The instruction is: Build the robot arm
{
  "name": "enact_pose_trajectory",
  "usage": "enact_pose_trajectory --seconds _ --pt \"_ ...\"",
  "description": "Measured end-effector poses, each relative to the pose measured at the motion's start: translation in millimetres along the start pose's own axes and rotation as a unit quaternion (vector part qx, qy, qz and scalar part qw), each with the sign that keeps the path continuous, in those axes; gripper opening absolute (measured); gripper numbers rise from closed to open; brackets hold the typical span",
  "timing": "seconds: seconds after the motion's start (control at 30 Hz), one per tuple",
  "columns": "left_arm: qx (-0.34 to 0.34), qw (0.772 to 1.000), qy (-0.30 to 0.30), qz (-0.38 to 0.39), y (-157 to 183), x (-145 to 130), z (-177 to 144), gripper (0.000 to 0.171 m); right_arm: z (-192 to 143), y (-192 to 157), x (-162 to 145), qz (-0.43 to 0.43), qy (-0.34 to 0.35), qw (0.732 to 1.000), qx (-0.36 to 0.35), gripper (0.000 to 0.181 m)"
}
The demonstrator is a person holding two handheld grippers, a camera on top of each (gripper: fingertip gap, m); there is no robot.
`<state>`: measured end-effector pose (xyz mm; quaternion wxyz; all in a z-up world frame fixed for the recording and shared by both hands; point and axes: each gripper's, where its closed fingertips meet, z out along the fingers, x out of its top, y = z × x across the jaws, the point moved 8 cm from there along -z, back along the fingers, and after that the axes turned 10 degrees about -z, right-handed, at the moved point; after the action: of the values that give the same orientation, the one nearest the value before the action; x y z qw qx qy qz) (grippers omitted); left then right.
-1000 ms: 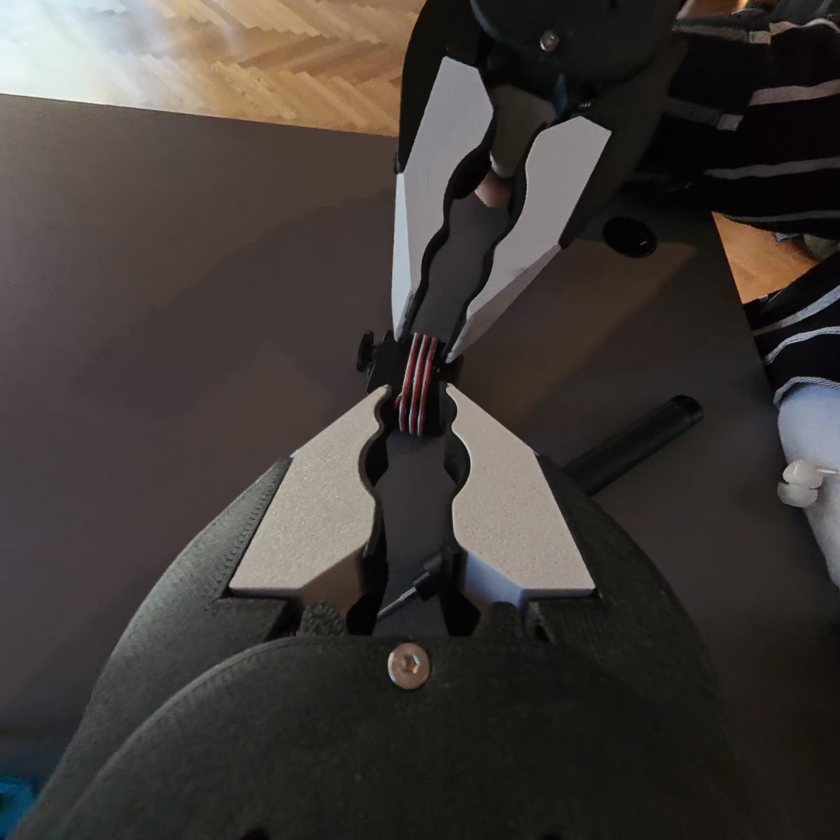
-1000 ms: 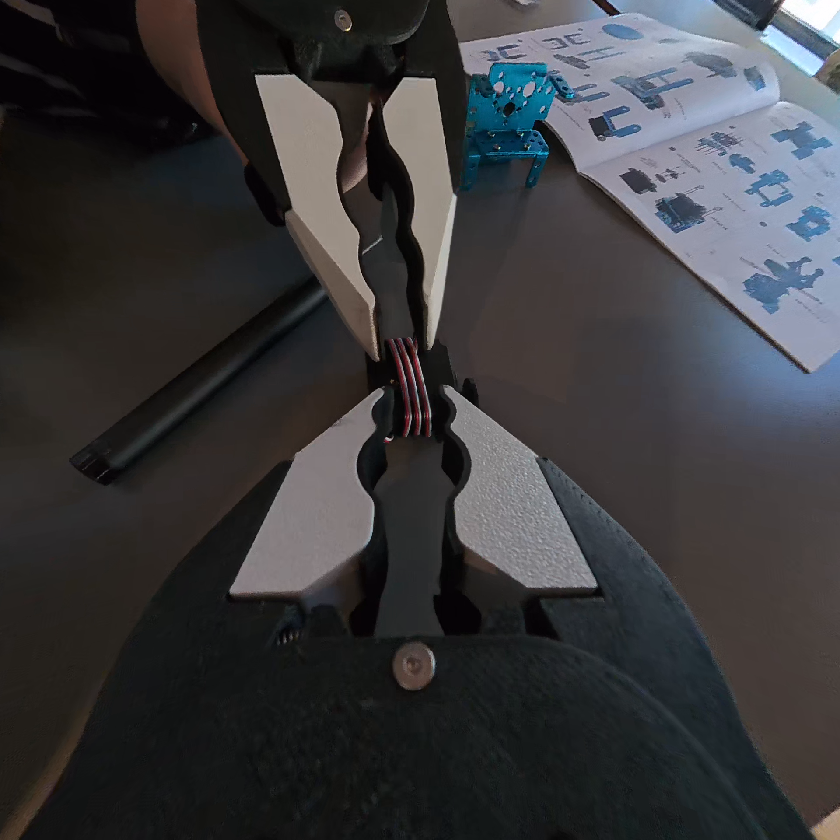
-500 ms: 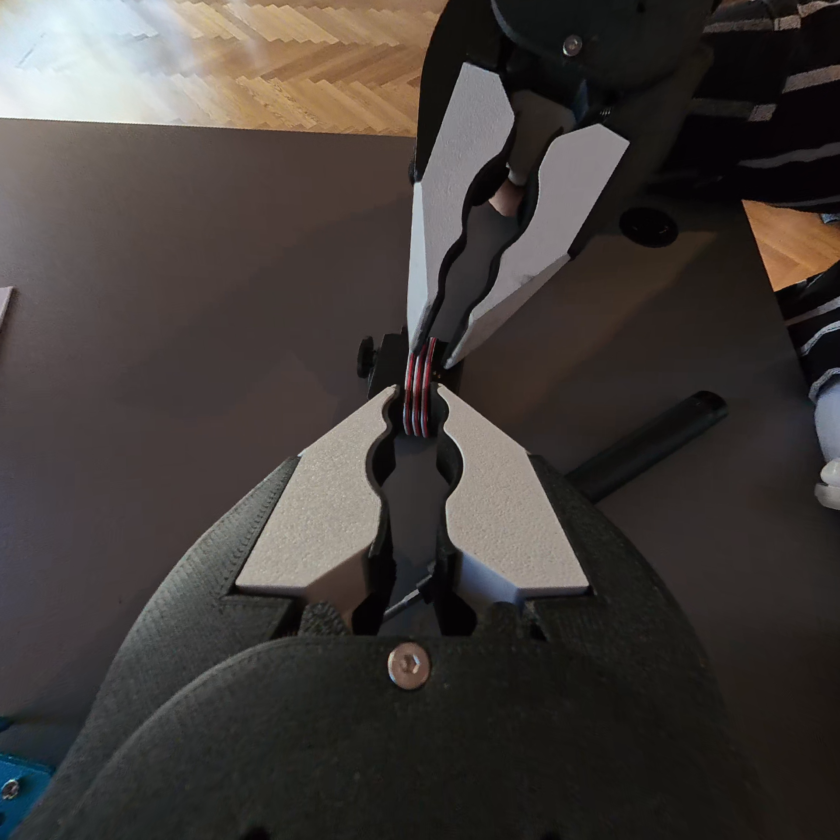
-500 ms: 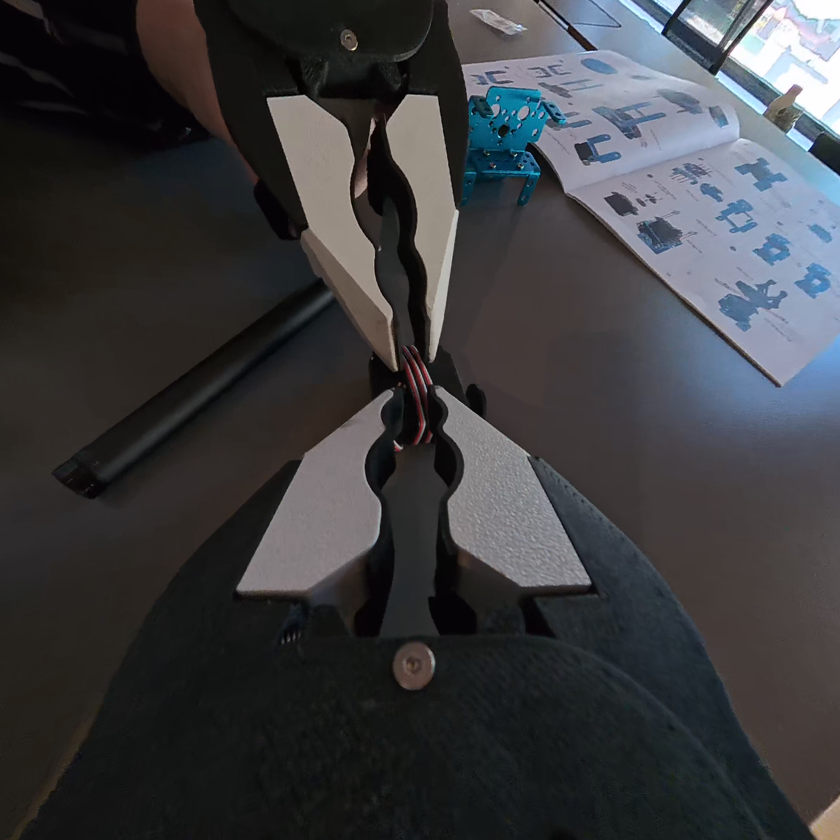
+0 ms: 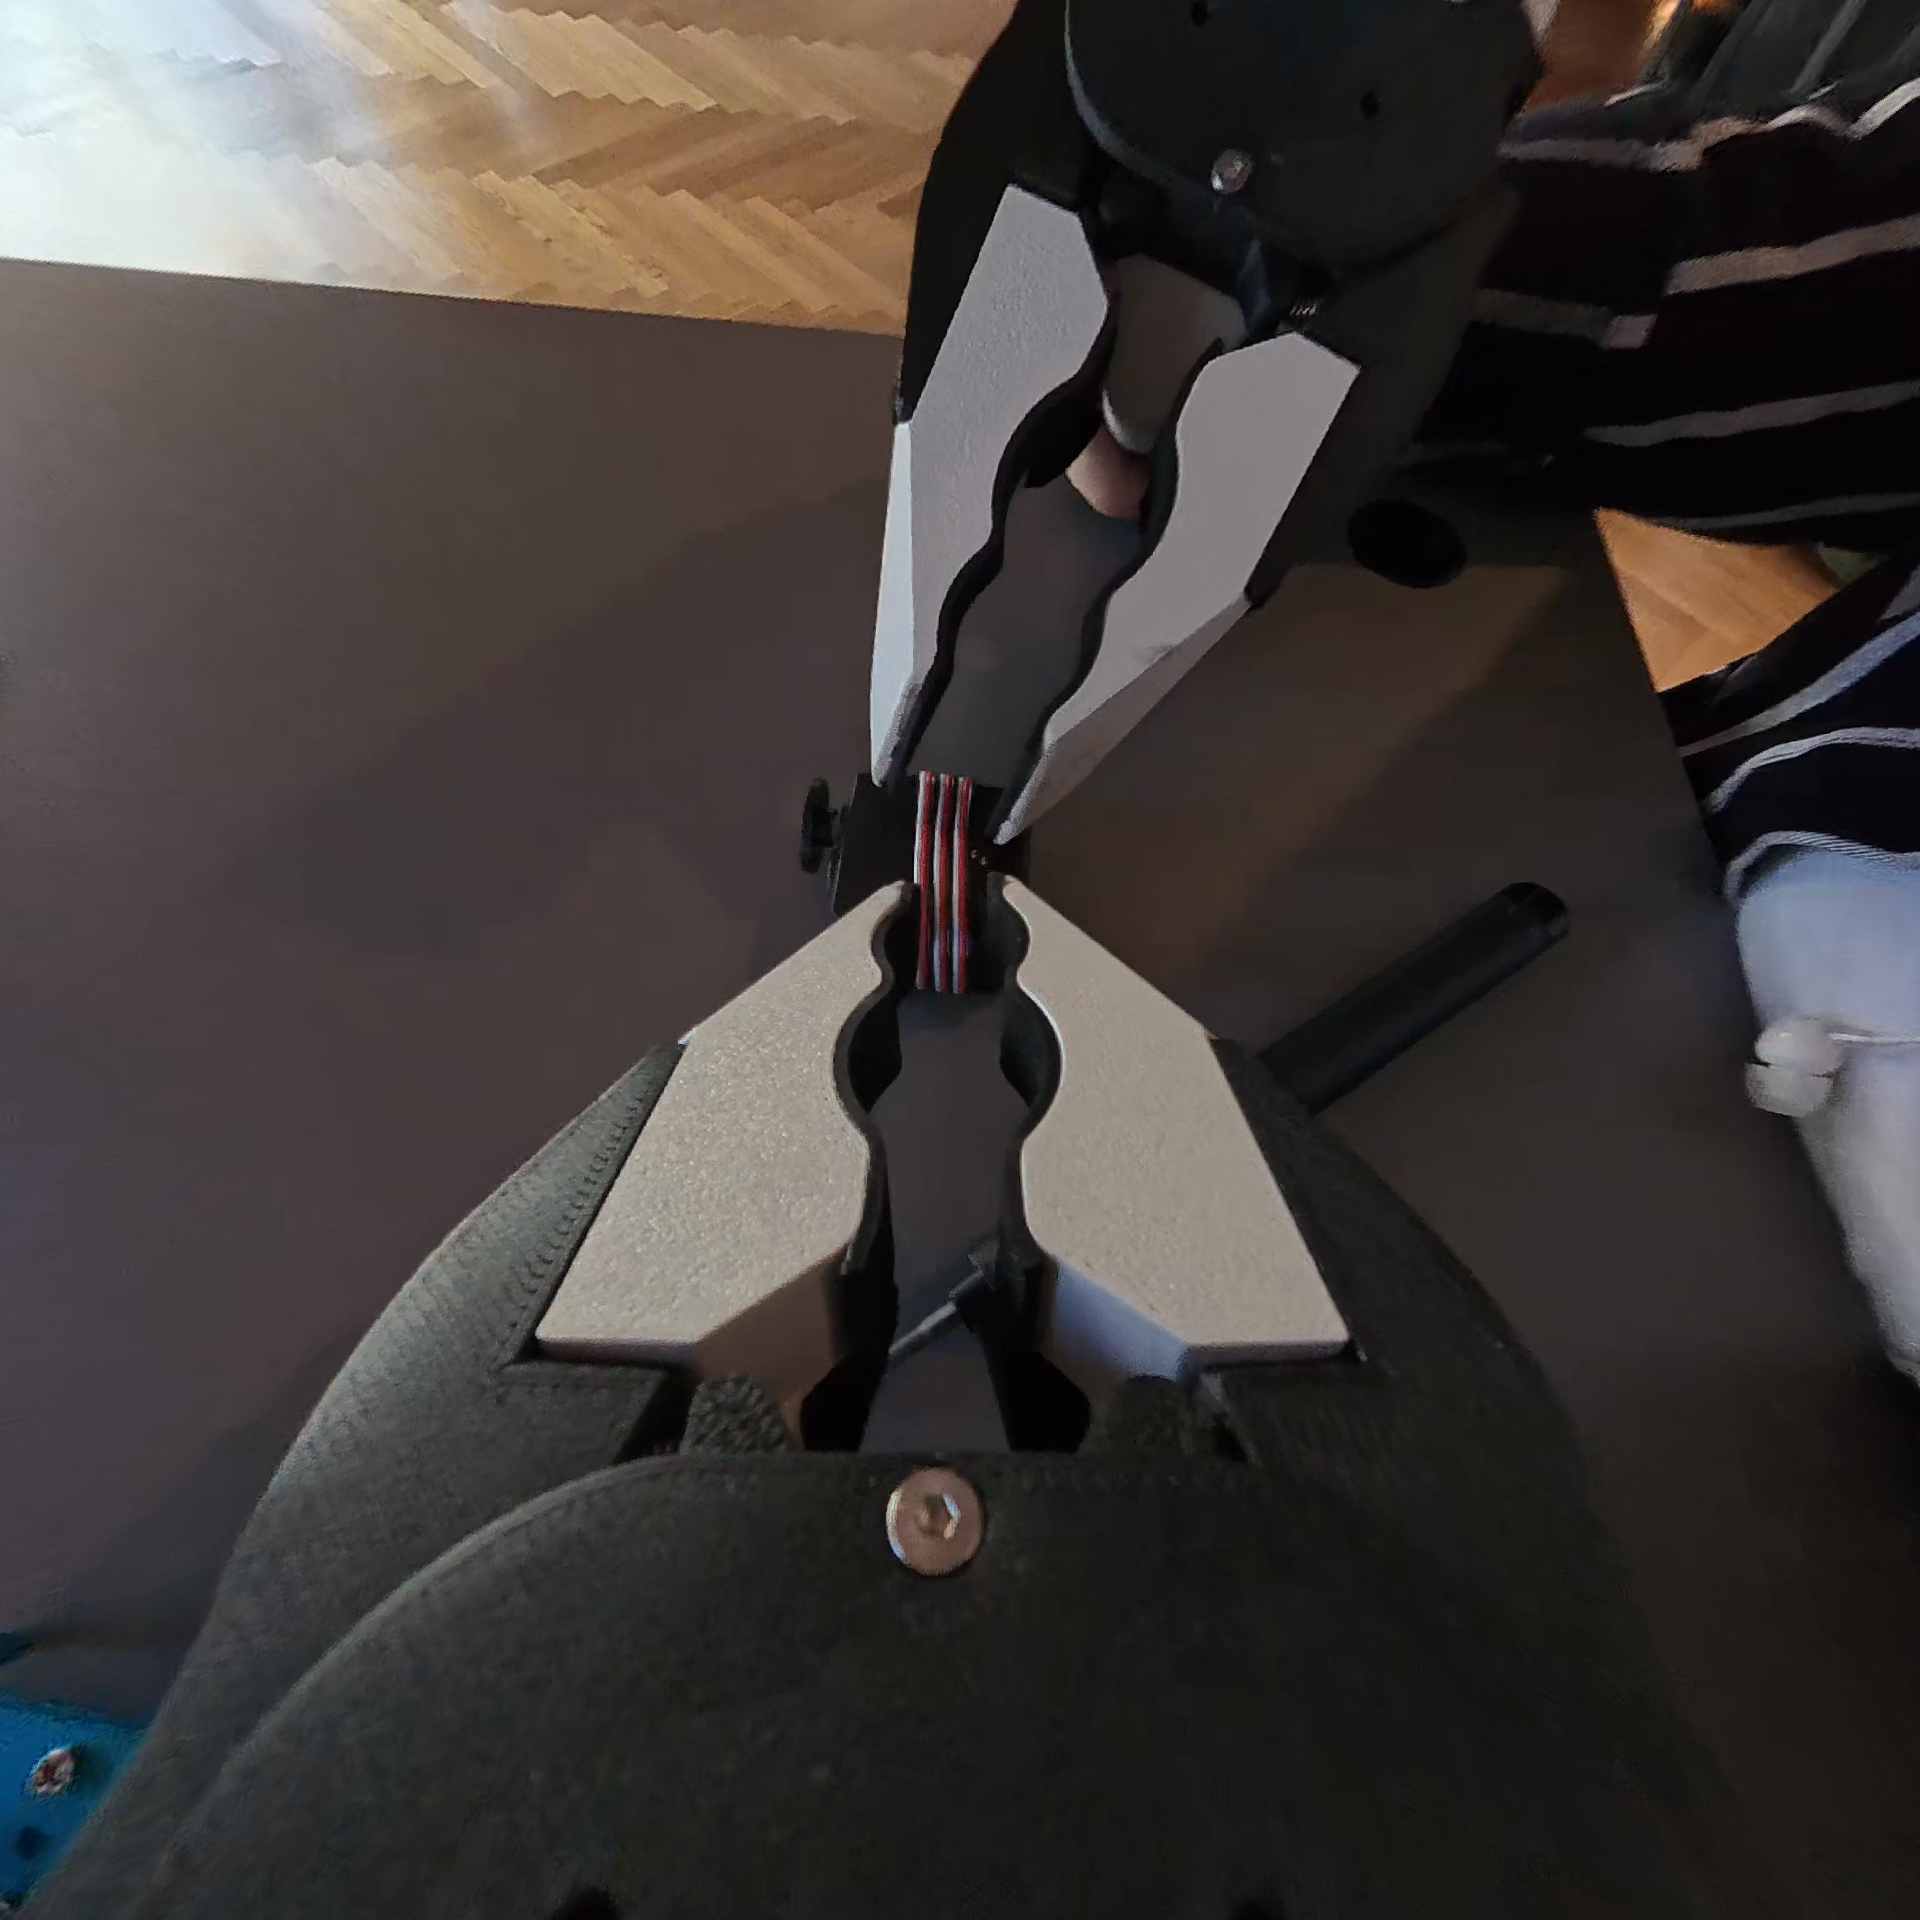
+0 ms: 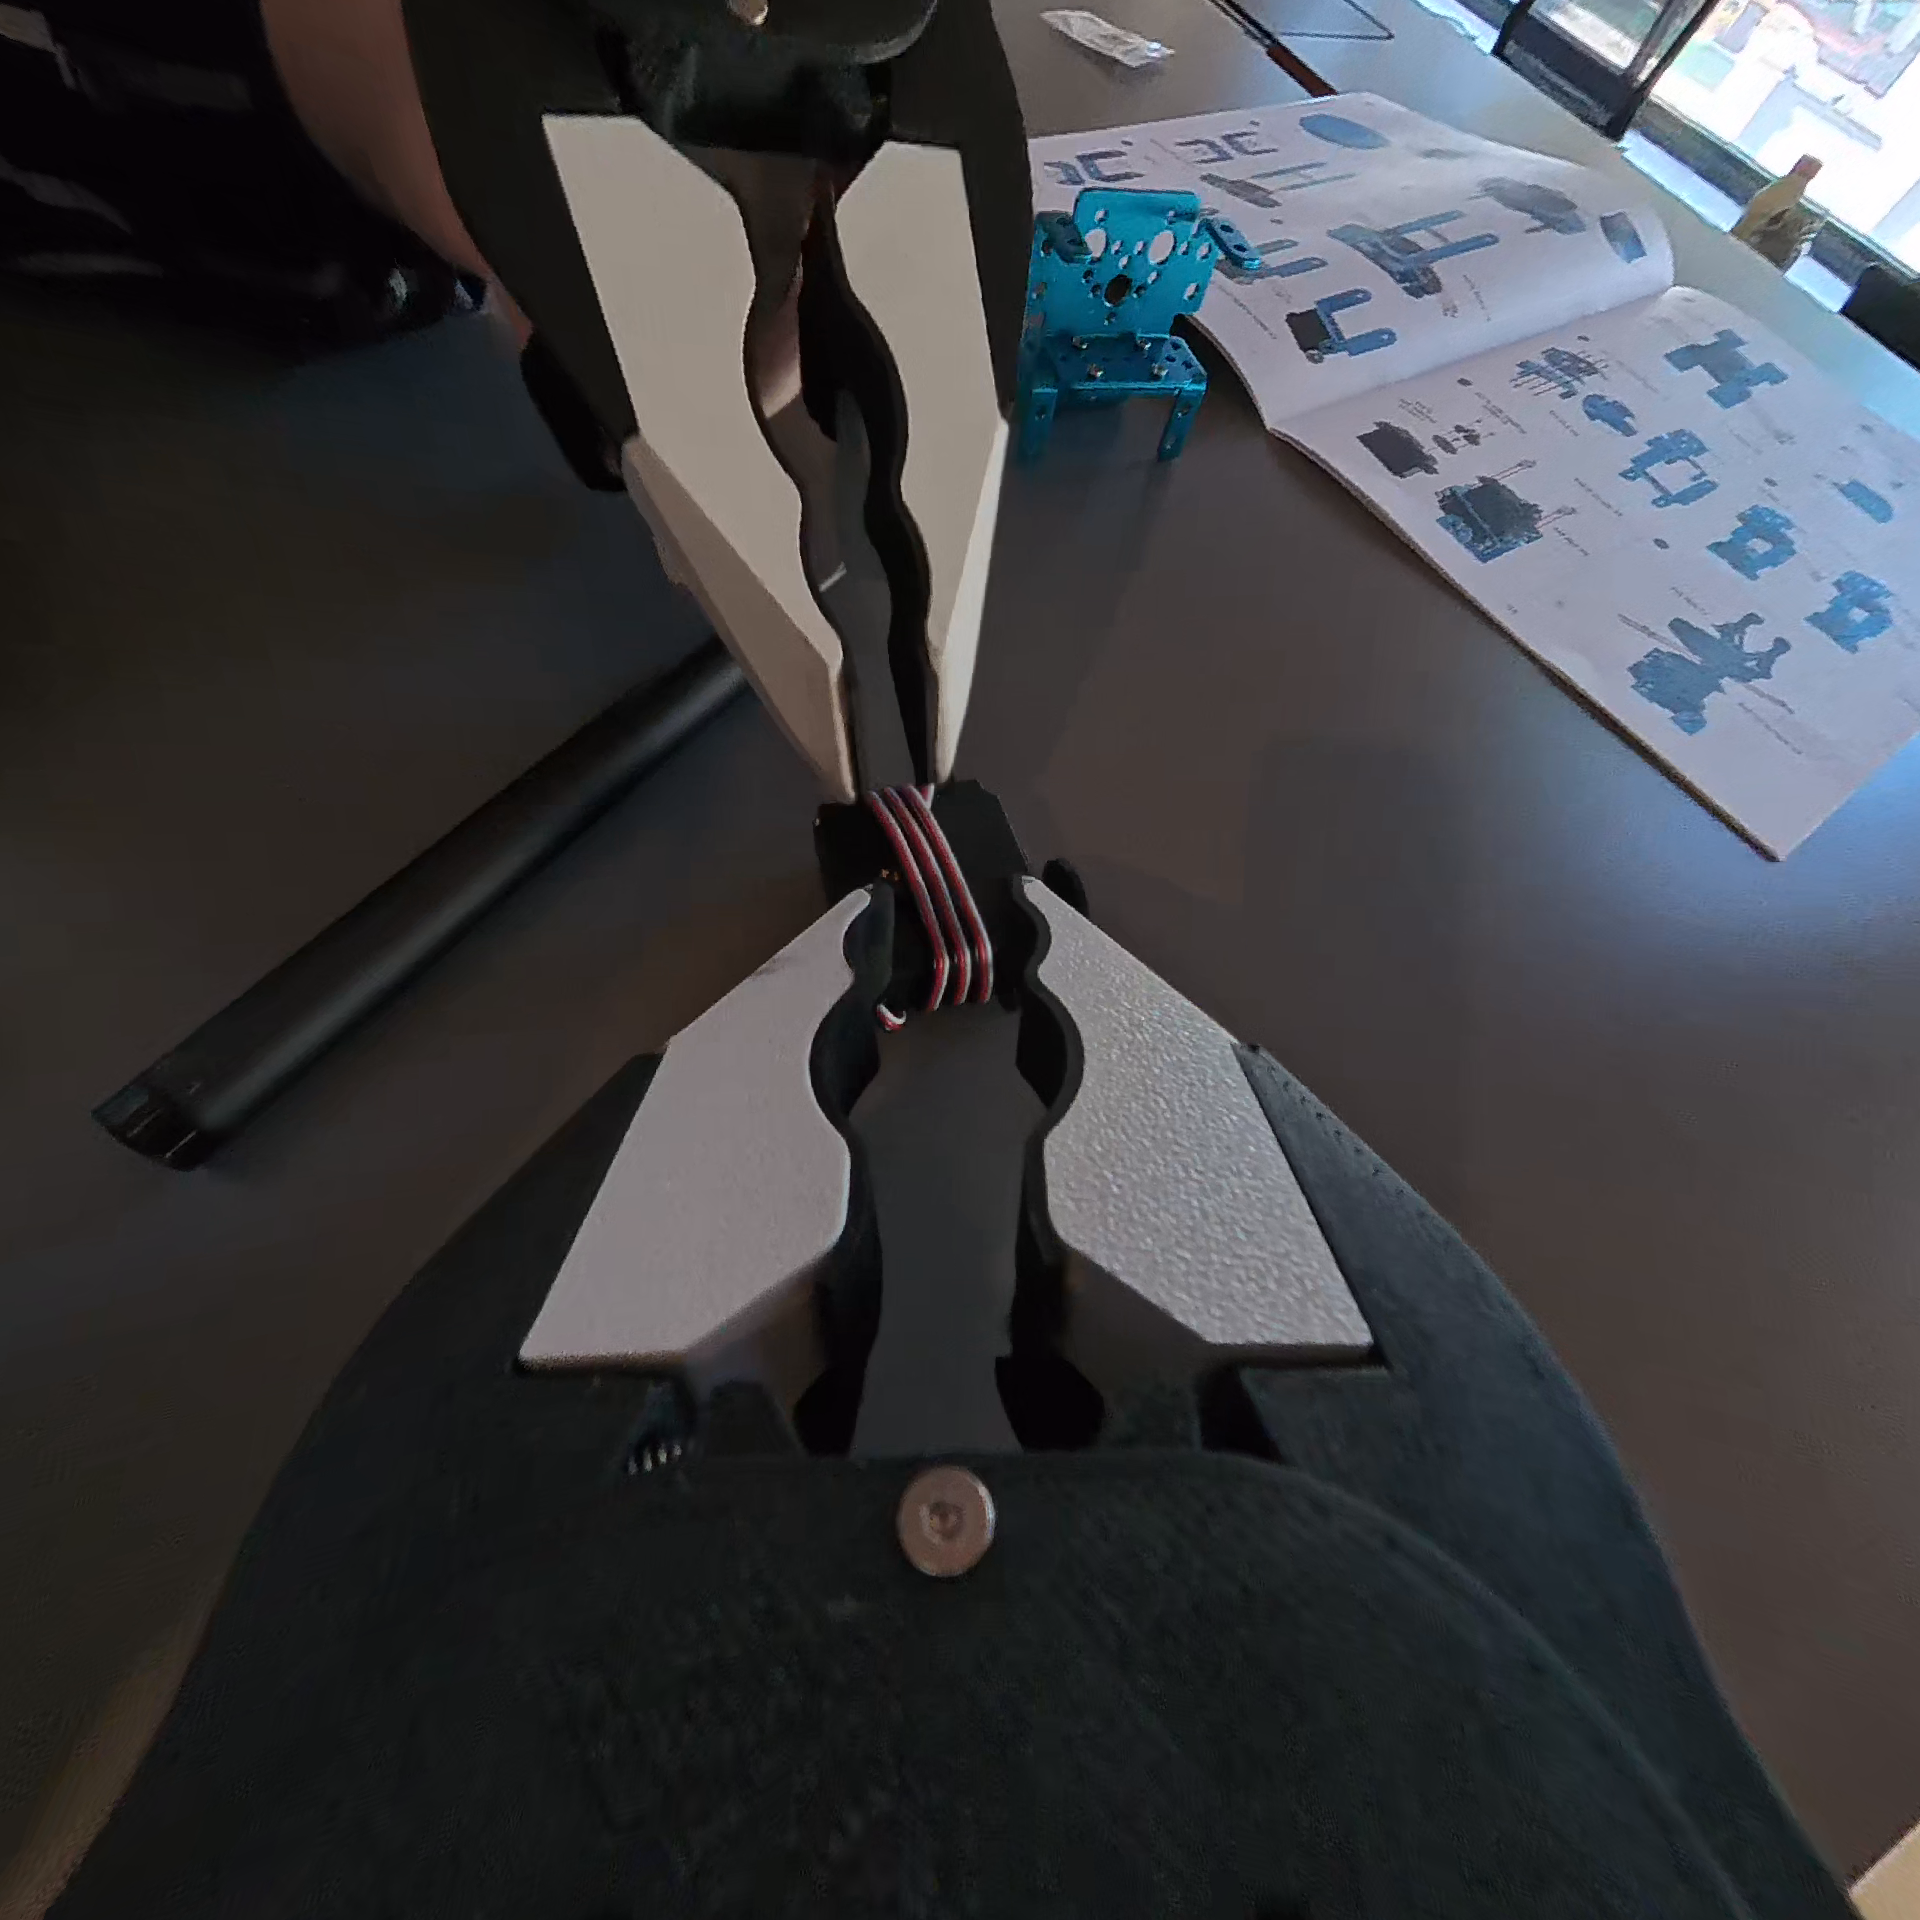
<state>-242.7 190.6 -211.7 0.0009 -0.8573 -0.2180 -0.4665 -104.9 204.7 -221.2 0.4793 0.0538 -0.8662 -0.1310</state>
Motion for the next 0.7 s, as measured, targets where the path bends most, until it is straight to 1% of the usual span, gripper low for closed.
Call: enact_pose_trajectory --seconds 0.07,0.13,0.23,0.33,0.43,0.57,0.7 --pt "-0.012 1.000 0.002 -0.012 -1.6 1.0 -5.0 0.010 0.6 2.3 -0.7 0.013 0.003 1.000 0.019 0.021" --pt "-0.022 1.000 -0.002 -0.021 -2.2 0.1 -5.5 0.014 1.3 5.5 -2.1 0.026 0.005 0.999 0.032 0.023" --pt "-0.012 1.000 -0.016 -0.019 -3.4 -4.0 0.1 0.017 2.2 8.6 -2.4 0.032 0.003 0.998 0.051 0.022" --pt "-0.004 1.000 -0.011 -0.009 -1.3 -4.0 2.1 0.015 2.9 9.9 -1.7 0.029 -0.001 0.998 0.061 0.021" --pt "0.007 1.000 -0.009 0.000 -1.7 -4.4 2.5 0.010 2.8 10.1 -1.2 0.023 -0.003 0.998 0.055 0.018" --pt "0.006 1.000 -0.005 -0.008 -3.9 -5.0 1.6 0.006 2.2 9.0 -1.2 0.017 -0.004 0.999 0.032 0.016" --pt "-0.001 1.000 -0.003 -0.017 -4.6 -5.0 1.4 0.007 1.6 8.4 -3.0 0.034 0.006 0.999 0.040 0.022"
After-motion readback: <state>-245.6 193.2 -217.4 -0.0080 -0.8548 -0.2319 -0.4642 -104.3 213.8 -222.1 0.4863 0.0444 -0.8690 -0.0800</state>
